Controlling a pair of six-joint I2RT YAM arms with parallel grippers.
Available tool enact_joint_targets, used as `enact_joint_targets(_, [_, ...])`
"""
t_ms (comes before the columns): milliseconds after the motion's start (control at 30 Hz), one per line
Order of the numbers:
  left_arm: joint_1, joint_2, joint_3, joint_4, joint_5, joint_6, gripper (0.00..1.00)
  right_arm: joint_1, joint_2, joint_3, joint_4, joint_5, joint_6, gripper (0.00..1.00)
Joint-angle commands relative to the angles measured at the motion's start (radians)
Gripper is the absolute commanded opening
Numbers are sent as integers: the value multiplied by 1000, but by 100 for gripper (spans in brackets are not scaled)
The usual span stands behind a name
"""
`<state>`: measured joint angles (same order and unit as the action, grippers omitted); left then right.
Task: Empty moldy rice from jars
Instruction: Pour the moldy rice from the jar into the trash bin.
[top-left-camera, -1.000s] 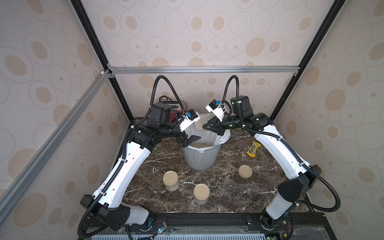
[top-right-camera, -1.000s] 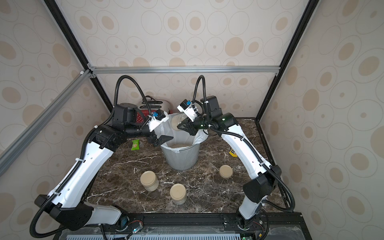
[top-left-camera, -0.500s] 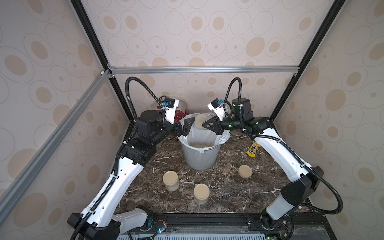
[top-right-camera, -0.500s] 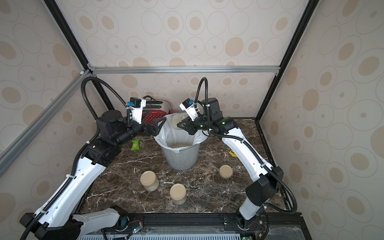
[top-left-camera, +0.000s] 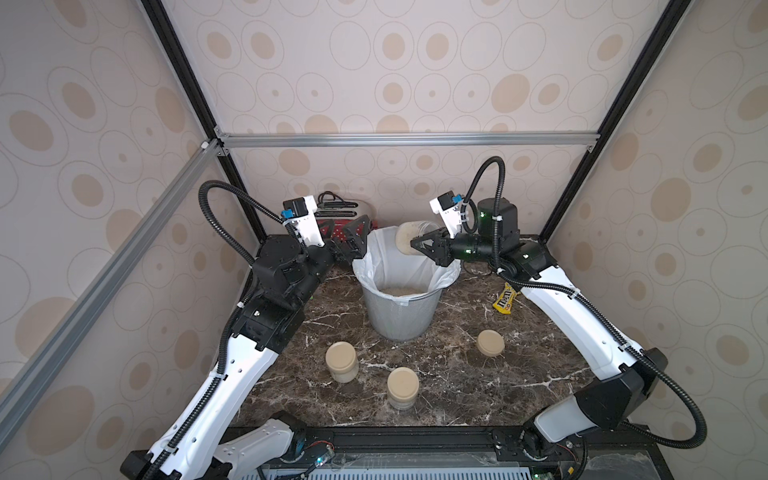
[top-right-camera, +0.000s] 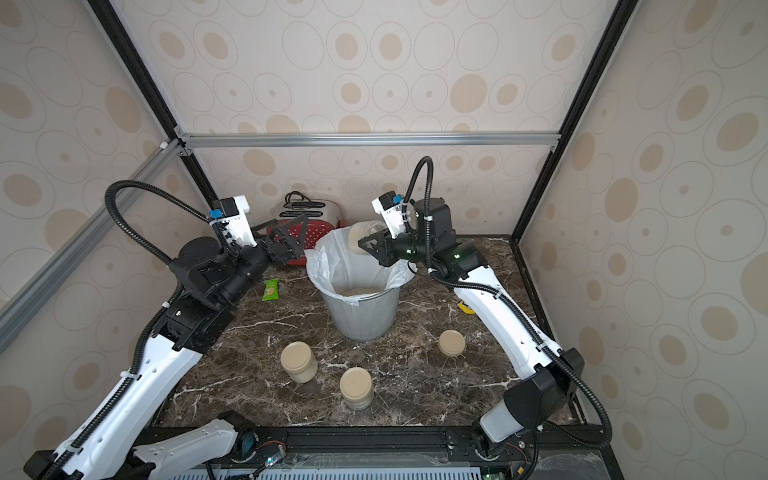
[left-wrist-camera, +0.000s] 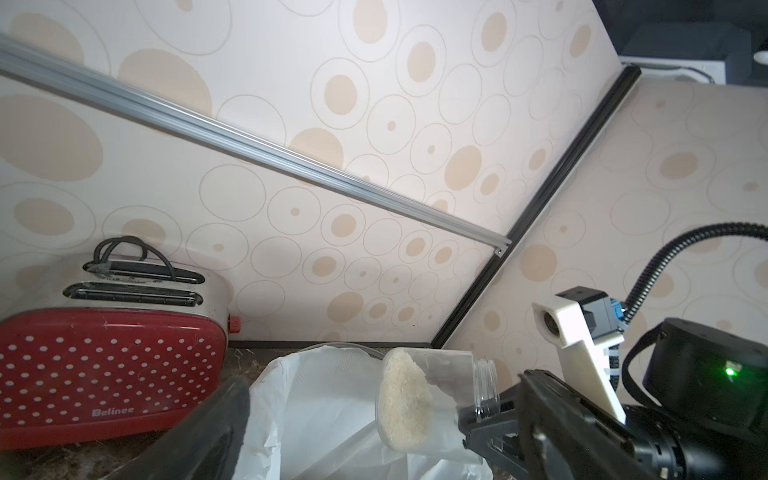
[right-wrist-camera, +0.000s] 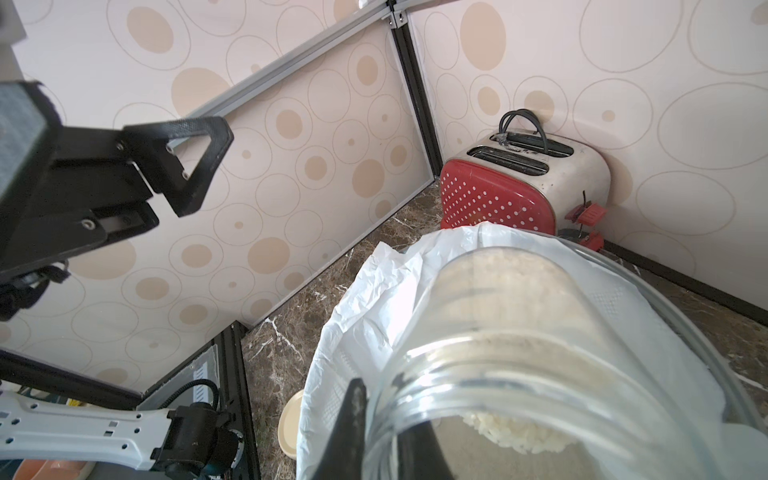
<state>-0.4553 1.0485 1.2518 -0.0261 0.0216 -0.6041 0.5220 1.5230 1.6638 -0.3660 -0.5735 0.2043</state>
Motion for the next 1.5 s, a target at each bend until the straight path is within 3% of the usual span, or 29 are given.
enact_joint_targets(0, [3, -21, -19, 126, -87, -146, 99, 7, -51, 0, 139, 8, 42, 0])
enact_joint_targets(133, [3, -28, -35, 167, -95, -252, 99, 18, -52, -7, 176, 9, 69, 0])
enact_joint_targets(233, [3, -4, 19, -18, -140, -426, 99, 22, -49, -10, 227, 2, 106, 0])
enact_joint_targets(400, [3, 31, 1, 4, -99, -691, 99, 47, -45, -10, 300, 13, 142, 0])
enact_joint_targets(600, [-6, 83, 34, 9, -51, -834, 99, 79, -44, -25, 362, 37, 172, 0])
enact_joint_targets(833, [-80, 151, 1, 72, -50, -1002, 99, 121, -34, -50, 433, 54, 204, 0])
enact_joint_targets(1467, [-140, 270, 15, 206, 41, -1140, 99, 164, -39, -118, 540, 14, 267, 0])
